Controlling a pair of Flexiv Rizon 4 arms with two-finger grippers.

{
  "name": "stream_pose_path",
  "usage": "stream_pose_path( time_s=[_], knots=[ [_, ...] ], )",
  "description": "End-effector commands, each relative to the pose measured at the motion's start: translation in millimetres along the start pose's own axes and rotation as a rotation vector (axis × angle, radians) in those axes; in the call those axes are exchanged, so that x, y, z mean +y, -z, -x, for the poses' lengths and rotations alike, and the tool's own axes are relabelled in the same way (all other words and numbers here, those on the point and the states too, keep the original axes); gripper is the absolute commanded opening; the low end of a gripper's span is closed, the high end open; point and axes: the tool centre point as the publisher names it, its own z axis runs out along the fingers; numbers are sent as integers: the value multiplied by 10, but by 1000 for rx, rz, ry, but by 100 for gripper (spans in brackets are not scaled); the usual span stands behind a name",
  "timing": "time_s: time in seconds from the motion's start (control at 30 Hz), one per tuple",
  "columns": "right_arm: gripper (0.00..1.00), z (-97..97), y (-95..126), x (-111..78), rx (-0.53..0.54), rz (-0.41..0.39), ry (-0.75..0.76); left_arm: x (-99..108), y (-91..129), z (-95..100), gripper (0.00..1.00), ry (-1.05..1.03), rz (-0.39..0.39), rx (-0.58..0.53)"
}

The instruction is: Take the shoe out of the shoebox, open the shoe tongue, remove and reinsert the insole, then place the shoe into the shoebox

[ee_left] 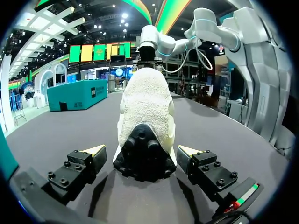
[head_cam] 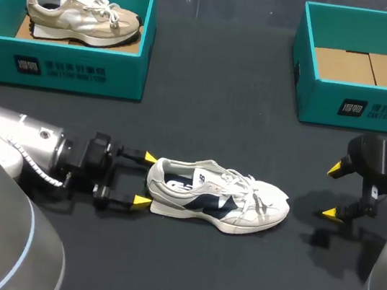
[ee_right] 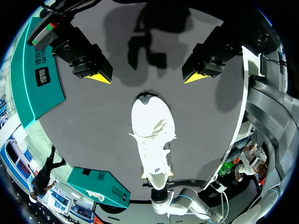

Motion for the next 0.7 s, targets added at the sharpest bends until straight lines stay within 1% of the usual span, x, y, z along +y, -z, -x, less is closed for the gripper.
stream_pose_path(
  time_s=[0.03, 0.7],
  knots=[
    [100, -14, 1, -4, -2, -1, 1, -24, -35, -5, 100, -3, 6, -1],
    [100, -14, 1, -4, -2, -1, 1, -106, -249, 9, 100, -4, -1, 25]
  ],
)
